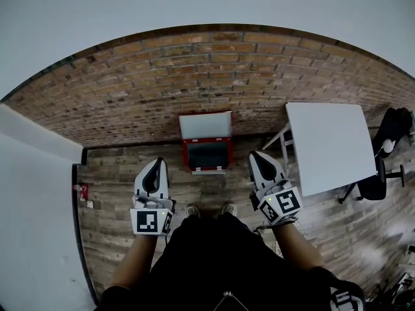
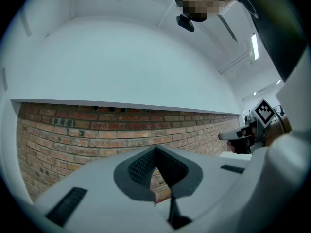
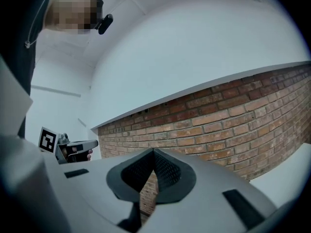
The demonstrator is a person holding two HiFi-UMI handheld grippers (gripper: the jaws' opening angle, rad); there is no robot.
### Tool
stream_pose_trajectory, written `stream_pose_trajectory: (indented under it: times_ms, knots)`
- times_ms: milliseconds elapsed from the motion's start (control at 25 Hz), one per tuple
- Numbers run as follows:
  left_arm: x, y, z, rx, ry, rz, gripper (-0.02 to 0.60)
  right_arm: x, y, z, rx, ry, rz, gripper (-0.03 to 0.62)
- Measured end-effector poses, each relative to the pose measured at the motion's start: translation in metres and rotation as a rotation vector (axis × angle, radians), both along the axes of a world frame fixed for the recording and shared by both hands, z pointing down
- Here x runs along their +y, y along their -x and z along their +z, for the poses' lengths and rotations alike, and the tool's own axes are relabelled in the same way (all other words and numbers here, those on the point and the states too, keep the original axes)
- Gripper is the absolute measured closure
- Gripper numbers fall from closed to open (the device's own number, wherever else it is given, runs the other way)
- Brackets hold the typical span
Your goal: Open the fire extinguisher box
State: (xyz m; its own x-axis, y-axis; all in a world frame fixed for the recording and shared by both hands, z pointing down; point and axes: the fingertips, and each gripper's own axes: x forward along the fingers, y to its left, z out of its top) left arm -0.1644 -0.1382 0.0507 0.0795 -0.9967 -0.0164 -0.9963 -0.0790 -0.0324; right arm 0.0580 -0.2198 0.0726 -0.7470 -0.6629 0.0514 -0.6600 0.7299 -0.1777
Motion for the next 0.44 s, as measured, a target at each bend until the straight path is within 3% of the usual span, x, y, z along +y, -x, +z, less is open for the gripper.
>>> stream_pose_trajectory:
  times_ms: [440]
  knots:
    - [-0.014,-0.018,-0.003,-0.034,0.0,0.032,0.534,-0.007,-0.016,-0.004,-0.007,0.004,0.062,0.576]
